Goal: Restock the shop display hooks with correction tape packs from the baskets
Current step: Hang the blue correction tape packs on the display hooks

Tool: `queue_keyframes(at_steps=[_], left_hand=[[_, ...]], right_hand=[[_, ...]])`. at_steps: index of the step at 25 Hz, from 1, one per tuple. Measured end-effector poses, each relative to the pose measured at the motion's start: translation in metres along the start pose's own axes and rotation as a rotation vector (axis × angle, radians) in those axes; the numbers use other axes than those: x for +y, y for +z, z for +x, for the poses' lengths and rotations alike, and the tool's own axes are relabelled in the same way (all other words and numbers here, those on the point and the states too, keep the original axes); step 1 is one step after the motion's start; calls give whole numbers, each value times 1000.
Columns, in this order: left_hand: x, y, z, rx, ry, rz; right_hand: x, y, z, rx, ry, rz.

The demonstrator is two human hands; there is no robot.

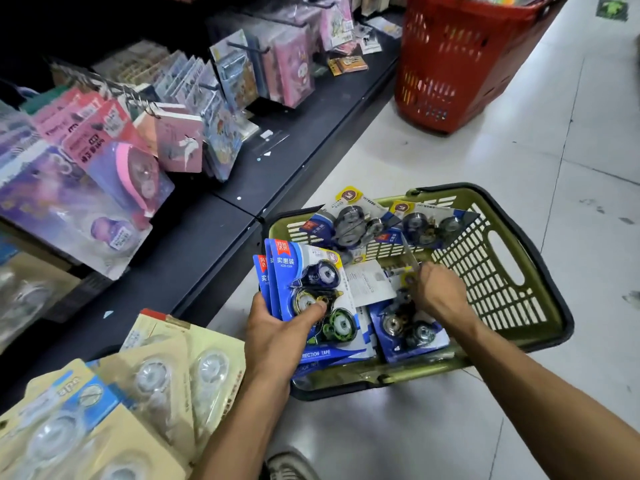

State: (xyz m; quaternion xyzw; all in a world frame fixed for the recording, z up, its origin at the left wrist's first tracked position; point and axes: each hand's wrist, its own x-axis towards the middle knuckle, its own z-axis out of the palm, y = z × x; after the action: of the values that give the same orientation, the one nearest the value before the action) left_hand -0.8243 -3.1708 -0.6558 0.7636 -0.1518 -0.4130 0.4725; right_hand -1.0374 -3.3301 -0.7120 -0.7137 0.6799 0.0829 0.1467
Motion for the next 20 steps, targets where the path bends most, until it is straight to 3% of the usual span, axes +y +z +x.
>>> queue_keyframes(at_steps=[3,7,11,12,14,18,20], left_hand=[[6,13,-5,36,12,45],[15,33,-24,-52,60,-175],[19,19,-32,-105,67,-404],[20,14,-34,-128,65,-426],[21,6,-39,-169,64,-445],[23,-2,-36,-291,59,-402],[28,-5,-36,-332,48,-316]], right_hand=[[-28,-52,-61,132,-128,83],[-70,-73,-132,226,-413,235],[-66,-79,-135,143,-593,552],[-61,-79,-127,192,-631,606],[-52,-77,-108,254,-552,758],[-55,-71,-101,-295,-264,1287],[-65,-62,-104,-335,-237,1289]])
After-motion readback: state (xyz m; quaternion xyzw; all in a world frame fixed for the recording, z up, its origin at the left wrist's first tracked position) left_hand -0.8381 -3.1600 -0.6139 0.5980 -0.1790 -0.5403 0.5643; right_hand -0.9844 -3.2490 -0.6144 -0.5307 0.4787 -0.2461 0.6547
